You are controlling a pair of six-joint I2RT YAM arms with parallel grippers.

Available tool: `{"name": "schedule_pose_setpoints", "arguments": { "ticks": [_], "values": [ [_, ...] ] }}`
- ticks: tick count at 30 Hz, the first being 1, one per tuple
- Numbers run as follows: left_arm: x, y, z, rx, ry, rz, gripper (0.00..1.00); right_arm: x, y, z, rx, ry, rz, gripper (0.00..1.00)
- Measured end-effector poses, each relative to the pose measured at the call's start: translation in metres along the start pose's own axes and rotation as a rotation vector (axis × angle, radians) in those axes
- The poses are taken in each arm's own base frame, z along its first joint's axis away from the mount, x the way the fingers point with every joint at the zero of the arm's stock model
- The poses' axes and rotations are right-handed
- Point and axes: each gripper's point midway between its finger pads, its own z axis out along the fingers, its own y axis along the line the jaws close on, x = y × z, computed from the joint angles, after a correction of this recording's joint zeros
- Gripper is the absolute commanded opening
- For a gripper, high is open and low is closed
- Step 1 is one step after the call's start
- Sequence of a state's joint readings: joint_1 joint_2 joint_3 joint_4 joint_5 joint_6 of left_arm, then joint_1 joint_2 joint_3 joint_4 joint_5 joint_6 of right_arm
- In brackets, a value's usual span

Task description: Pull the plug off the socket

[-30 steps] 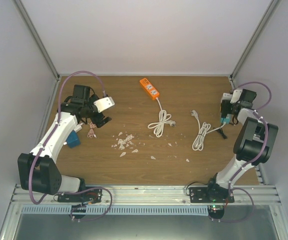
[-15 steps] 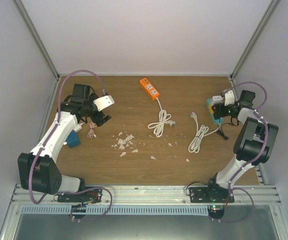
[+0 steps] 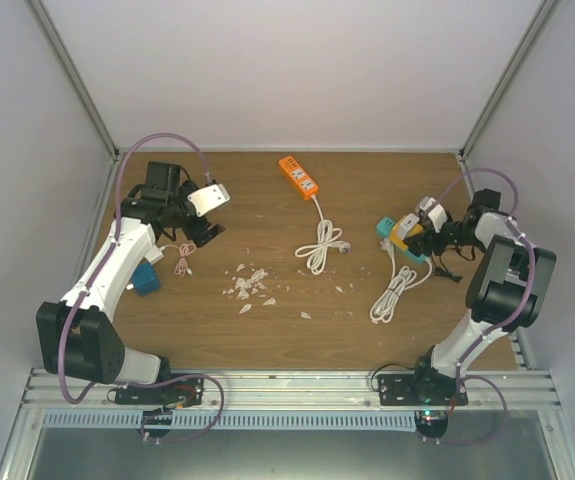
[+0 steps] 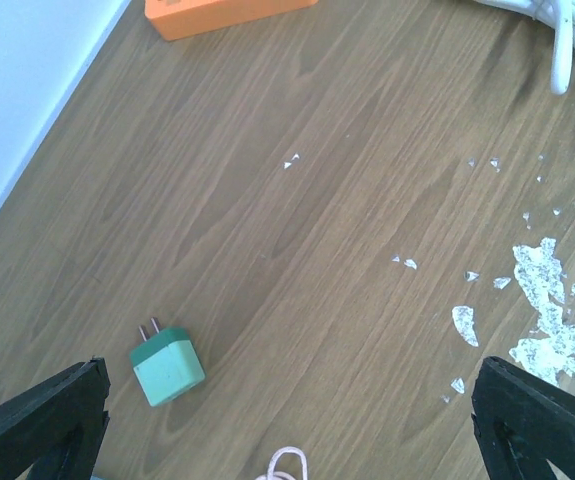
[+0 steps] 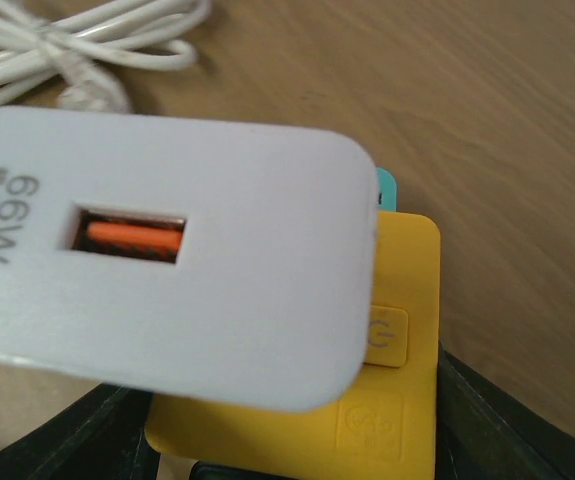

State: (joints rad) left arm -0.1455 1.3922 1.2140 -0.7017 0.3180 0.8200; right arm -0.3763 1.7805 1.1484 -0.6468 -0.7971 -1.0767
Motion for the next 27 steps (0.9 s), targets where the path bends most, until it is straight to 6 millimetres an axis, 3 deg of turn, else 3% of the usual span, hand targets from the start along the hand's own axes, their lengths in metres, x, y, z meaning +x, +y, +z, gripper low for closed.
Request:
{"name": "schedule_pose_setpoints", "arguments": {
  "ticks": [4, 13, 27],
  "values": [
    [-0.005, -0.001, 0.001, 0.009, -0.002, 0.006, 0.99, 0.001, 0.022, 0.000, -0.083, -0.005, -0.088, 0.24],
    [-0.012, -0.008, 0.004, 0.037, -0.007, 0.021, 0.99, 0.001, 0.072, 0.002, -0.246, -0.031, -0.212, 0.25],
    [-0.035, -0.043, 0.008, 0.166, -0.079, 0.042, 0.99, -0.020, 0.181, 0.030, -0.537, -0.055, -0.315, 0.25]
  ]
}}
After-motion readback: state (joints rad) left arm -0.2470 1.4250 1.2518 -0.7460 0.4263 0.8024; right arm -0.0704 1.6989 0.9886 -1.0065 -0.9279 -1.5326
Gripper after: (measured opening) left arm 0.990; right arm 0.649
